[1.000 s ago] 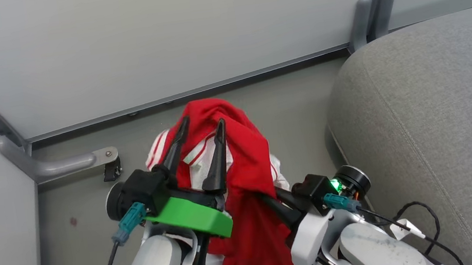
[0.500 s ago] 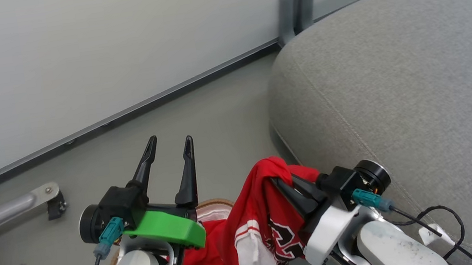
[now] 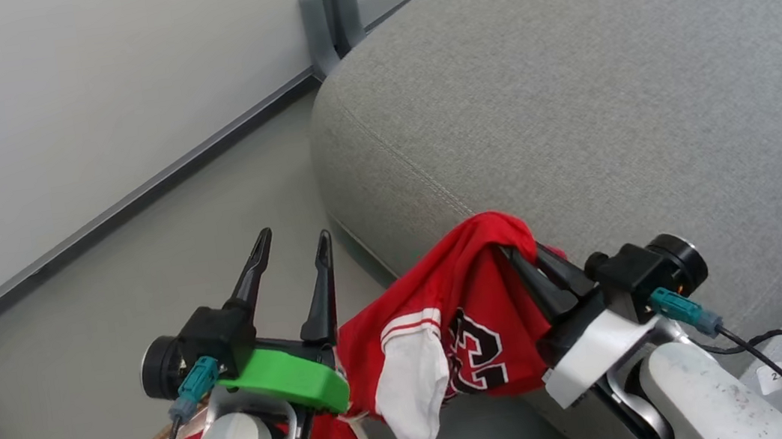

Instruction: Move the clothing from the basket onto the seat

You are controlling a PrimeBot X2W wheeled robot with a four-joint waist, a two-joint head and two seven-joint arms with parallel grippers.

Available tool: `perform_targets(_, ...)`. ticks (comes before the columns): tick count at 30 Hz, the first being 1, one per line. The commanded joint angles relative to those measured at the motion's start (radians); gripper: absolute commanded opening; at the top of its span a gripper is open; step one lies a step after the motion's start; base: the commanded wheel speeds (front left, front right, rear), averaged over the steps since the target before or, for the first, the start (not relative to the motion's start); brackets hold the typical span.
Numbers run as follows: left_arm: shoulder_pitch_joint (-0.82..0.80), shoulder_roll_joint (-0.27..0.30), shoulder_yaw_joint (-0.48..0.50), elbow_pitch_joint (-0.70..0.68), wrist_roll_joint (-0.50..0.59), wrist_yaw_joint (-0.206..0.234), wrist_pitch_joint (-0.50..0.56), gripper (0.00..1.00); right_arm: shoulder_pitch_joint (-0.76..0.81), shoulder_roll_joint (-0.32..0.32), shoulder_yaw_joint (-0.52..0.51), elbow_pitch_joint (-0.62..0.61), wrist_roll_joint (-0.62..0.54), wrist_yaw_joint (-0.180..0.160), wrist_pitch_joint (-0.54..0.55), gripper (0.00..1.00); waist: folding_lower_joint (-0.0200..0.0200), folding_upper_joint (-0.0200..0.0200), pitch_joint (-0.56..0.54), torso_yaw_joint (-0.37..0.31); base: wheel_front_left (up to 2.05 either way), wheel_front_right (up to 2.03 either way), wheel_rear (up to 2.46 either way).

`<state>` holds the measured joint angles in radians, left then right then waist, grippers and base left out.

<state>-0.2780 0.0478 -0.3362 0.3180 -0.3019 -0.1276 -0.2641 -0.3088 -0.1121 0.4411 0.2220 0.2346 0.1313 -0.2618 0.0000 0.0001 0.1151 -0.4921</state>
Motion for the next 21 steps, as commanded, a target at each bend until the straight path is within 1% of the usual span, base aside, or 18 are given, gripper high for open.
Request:
perform_targets(1, -0.02, 0.006, -0.017, 0.006, -0.007, -0.004, -0.001, 1.0, 0.015, -0.005, -0.017, -0.019, -0.014, -0.001, -0.005, 0.0, 0.0, -0.0001, 0.036, -0.04, 0.0, 0.0, 0.0)
perform_targets(6, -0.048, 0.006, -0.068, 0.025, -0.011, -0.004, -0.001, 1.0, -0.007, -0.042, -0.076, -0.075, -0.049, -0.001, -0.005, 0.0, 0.0, -0.0001, 0.054, -0.05, 0.0, 0.0, 0.0)
perform_targets(10, -0.062, 0.01, -0.094, 0.027, -0.003, -0.004, -0.001, 1.0, -0.081, -0.1, -0.124, -0.115, -0.071, -0.001, -0.005, 0.0, 0.0, -0.0001, 0.092, -0.054, 0.0, 0.0, 0.0)
perform_targets(12, -0.069, 0.018, -0.104, 0.021, 0.0, -0.004, -0.001, 1.0, -0.141, -0.141, -0.141, -0.127, -0.082, -0.001, -0.005, 0.0, 0.0, -0.0001, 0.118, -0.054, 0.01, 0.01, 0.01)
perform_targets(17, -0.091, 0.05, -0.125, -0.005, 0.01, -0.004, -0.001, 1.0, -0.362, -0.248, -0.165, -0.124, -0.101, -0.001, -0.005, 0.0, 0.0, -0.0001, 0.203, -0.051, 0.0, 0.0, 0.0)
perform_targets(21, -0.116, 0.079, -0.13, -0.025, 0.021, -0.004, -0.001, 1.0, -0.547, -0.294, -0.185, -0.084, -0.116, -0.001, -0.005, 0.0, 0.0, -0.0001, 0.279, -0.047, 0.0, 0.0, 0.0)
